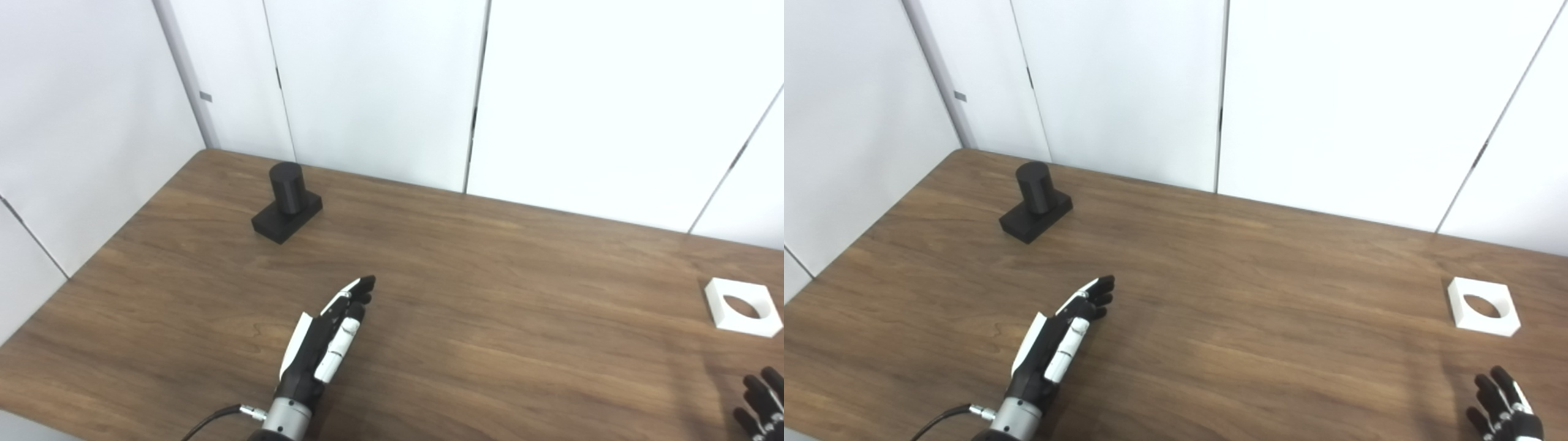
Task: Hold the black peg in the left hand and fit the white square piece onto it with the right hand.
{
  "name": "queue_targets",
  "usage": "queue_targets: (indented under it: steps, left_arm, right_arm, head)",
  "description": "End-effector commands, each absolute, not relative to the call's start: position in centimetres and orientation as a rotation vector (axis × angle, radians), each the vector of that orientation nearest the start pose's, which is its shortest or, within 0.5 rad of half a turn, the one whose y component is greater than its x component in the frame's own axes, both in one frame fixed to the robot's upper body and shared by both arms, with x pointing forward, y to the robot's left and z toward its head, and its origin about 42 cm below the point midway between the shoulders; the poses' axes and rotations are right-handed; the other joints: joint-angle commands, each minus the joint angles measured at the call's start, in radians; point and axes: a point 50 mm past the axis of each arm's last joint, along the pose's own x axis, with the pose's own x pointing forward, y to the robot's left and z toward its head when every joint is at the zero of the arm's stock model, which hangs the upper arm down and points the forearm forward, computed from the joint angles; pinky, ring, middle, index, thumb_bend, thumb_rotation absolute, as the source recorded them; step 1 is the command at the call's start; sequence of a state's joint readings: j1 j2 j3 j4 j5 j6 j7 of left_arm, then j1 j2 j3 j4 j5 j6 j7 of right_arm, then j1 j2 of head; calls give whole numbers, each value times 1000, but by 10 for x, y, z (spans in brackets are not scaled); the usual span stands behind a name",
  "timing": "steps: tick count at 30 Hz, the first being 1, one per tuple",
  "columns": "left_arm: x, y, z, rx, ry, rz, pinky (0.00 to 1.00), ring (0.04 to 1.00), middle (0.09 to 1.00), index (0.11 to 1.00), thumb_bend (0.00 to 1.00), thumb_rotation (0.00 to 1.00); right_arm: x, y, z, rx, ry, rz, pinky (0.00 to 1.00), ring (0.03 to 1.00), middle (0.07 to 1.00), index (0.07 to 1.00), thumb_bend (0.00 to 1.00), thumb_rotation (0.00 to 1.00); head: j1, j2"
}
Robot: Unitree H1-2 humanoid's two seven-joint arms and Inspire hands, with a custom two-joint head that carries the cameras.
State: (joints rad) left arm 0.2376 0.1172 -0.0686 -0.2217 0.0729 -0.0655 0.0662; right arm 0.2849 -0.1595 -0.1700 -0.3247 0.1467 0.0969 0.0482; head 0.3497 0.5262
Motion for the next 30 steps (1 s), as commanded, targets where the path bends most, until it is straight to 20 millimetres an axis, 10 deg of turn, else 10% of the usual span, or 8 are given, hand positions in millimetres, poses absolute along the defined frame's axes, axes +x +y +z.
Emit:
queue_targets:
  steps: [1, 11, 16, 26, 30]
  left_arm:
    - [201, 225, 101, 131, -46, 33, 876, 896, 911, 884, 601, 950]
    - [205, 226, 99, 173, -35, 31, 920, 935, 932, 904, 558, 944]
    - [205, 233, 103, 187, -54, 60, 940, 947, 940, 917, 514, 765]
    - [224, 267, 164, 416, -168, 251, 771, 896, 923, 913, 574, 495]
    - [236, 278, 182, 494, -203, 330, 861, 919, 928, 911, 625, 452]
  right_arm:
    - [187, -314, 125, -75, 22, -141, 909, 930, 902, 910, 645, 1000]
    - [192, -312, 122, -81, 31, -153, 838, 896, 874, 882, 617, 1000]
    - [194, -310, 119, -98, 30, -160, 804, 869, 852, 851, 681, 1000]
    - [191, -308, 118, -91, 21, -139, 835, 889, 879, 870, 749, 1000]
    - [189, -307, 120, -102, 28, -145, 817, 880, 870, 863, 779, 1000]
  head:
    - [1, 1]
    - [-15, -10]
    - [-23, -11]
    - [-25, -9]
    - [-25, -9]
